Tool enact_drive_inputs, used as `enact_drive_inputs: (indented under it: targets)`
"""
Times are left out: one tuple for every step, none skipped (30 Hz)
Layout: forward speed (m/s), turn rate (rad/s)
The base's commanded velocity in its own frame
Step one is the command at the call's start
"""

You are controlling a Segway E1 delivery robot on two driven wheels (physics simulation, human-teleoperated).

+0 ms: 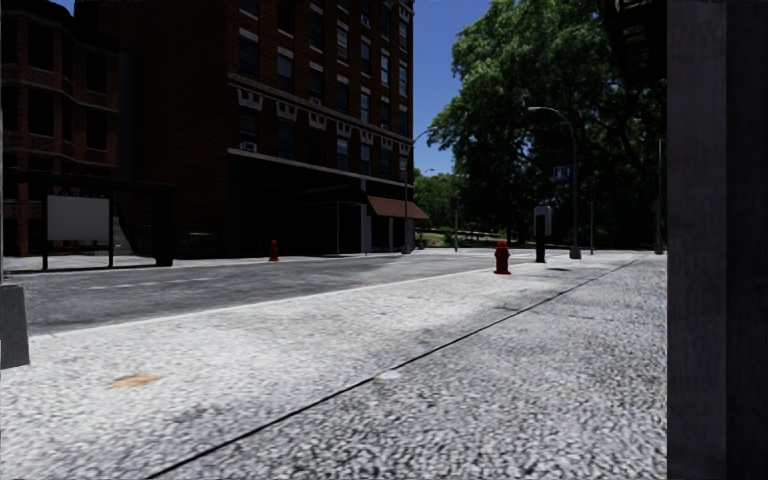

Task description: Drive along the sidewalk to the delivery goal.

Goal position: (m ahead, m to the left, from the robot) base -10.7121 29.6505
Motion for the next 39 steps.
enact_drive_inputs:
  targets:
    - [1.92, 0.0]
    - [1.92, 0.0]
    - [1.92, 0.0]
    - [1.92, -0.02]
    - [1.92, -0.02]
    - [1.92, -0.14]
    - [1.92, -0.25]
    - [1.92, -0.25]
    - [1.92, -0.32]
    - [1.92, -0.37]
    - [1.92, -0.37]
    - [1.92, -0.43]
    - [1.92, -0.48]
    - [1.92, -0.51]
    - [1.92, -0.51]
    - [1.92, -0.51]
    - [1.92, -0.52]
    - [1.92, -0.52]
    - [1.92, -0.52]
    - [1.92, -0.52]
    - [1.92, -0.52]
    - [1.92, -0.52]
    - [1.92, -0.52]
    - [1.92, -0.52]
    - [1.92, -0.52]
    - [1.92, -0.52]
    - [1.92, -0.52]
    - [1.92, -0.52]
    - [1.92, -0.52]
    - [1.92, -0.52]
    - [1.92, -0.52]
    - [1.92, -0.52]
    - [1.92, -0.52]
    - [1.92, -0.52]
    - [1.92, -0.52]
    - [1.92, -0.52]
    - [1.92, -0.52]
    - [1.92, -0.52]
    - [1.92, -0.52]
